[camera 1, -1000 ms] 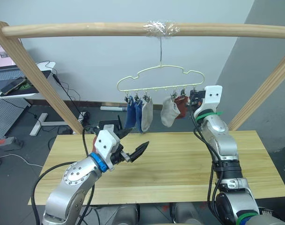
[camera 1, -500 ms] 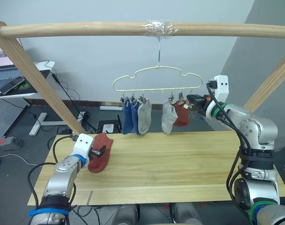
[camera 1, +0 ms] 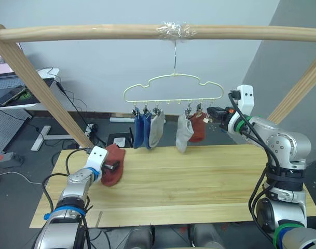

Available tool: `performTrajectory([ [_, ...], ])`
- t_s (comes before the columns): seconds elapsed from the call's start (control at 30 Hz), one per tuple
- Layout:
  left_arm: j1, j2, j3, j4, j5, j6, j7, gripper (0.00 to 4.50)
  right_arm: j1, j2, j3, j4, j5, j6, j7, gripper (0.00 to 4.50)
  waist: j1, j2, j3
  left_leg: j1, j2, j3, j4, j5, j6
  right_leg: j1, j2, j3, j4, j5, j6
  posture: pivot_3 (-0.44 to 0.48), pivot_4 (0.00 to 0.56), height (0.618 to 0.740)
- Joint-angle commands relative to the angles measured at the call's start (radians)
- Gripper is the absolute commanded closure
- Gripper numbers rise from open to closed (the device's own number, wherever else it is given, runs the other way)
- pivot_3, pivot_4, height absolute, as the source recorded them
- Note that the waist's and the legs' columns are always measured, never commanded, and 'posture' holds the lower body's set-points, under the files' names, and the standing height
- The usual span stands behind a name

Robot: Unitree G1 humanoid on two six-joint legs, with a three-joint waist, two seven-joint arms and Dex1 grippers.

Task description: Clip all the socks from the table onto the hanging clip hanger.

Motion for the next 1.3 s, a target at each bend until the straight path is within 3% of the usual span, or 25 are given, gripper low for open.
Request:
performTrajectory([
  [0.03, -0.024, 0.005, 0.021, -0.026, -0.008, -0.013, -0.003, 0.00, -0.003, 0.007, -0.027, -0.048, 0.028, 0.008, -0.009, 4.49, -0.003, 0.000, 0.000, 0.000, 0.000, 0.000, 0.000, 0.000, 0.000, 0.000, 0.000, 0.000, 0.000, 0.000, -0.001, -0.061, 0.162, 0.740],
  [0.17, -0.059, -0.012, 0.033, -0.028, -0.022, -0.002, 0.000, 0.00, -0.005, 0.011, -0.031, -0.046, 0.028, 0.012, -0.014, 4.49, -0.004, 0.000, 0.000, 0.000, 0.000, -0.001, -0.001, 0.000, 0.000, 0.000, 0.000, 0.000, 0.000, 0.000, -0.001, -0.064, 0.161, 0.740],
  [0.47, -0.136, -0.050, -0.016, 0.164, 0.055, 0.029, 0.067, 0.00, -0.013, 0.011, -0.032, -0.052, 0.033, 0.025, -0.026, 4.49, -0.010, 0.000, 0.000, 0.000, 0.000, 0.000, -0.001, 0.000, 0.000, 0.000, 0.000, 0.000, 0.000, -0.001, 0.001, -0.077, 0.157, 0.740],
  [0.7, -0.117, -0.065, -0.051, 0.190, 0.077, 0.070, 0.015, 0.00, -0.014, 0.013, -0.037, -0.060, 0.039, 0.033, -0.037, 4.49, -0.012, 0.000, 0.000, 0.001, 0.000, 0.000, 0.000, 0.000, 0.000, 0.001, 0.000, 0.000, 0.001, -0.002, 0.004, -0.079, 0.150, 0.740],
  [0.8, -0.089, -0.069, -0.049, 0.163, 0.066, 0.079, -0.011, 0.60, -0.012, 0.017, -0.039, -0.062, 0.044, 0.034, -0.042, 4.50, -0.012, 0.001, 0.000, 0.002, 0.000, 0.000, 0.000, 0.000, 0.000, 0.001, 0.000, 0.000, 0.001, -0.002, 0.004, -0.075, 0.151, 0.740],
  [1.1, 0.041, -0.079, -0.020, 0.017, 0.025, 0.133, -0.047, 3.34, -0.005, 0.017, -0.041, -0.061, 0.055, 0.033, -0.049, 4.50, -0.013, 0.002, -0.001, 0.003, 0.000, 0.001, -0.001, 0.000, 0.000, 0.001, 0.000, 0.001, 0.001, -0.002, 0.004, -0.070, 0.149, 0.740],
  [1.23, 0.168, -0.102, -0.042, -0.203, -0.006, 0.170, -0.115, 4.48, -0.003, 0.014, -0.038, -0.055, 0.054, 0.028, -0.044, 4.50, -0.012, 0.006, -0.004, 0.002, 0.000, 0.001, -0.001, 0.000, 0.000, 0.001, 0.000, 0.001, 0.001, -0.002, 0.004, -0.060, 0.141, 0.740],
  [1.3, 0.258, -0.104, -0.074, -0.358, -0.017, 0.206, -0.161, 4.49, -0.003, 0.013, -0.037, -0.050, 0.052, 0.025, -0.042, 4.50, -0.012, 0.006, -0.004, 0.002, 0.000, 0.001, -0.001, 0.000, 0.000, 0.001, -0.001, 0.002, 0.000, -0.002, 0.004, -0.054, 0.140, 0.740],
])
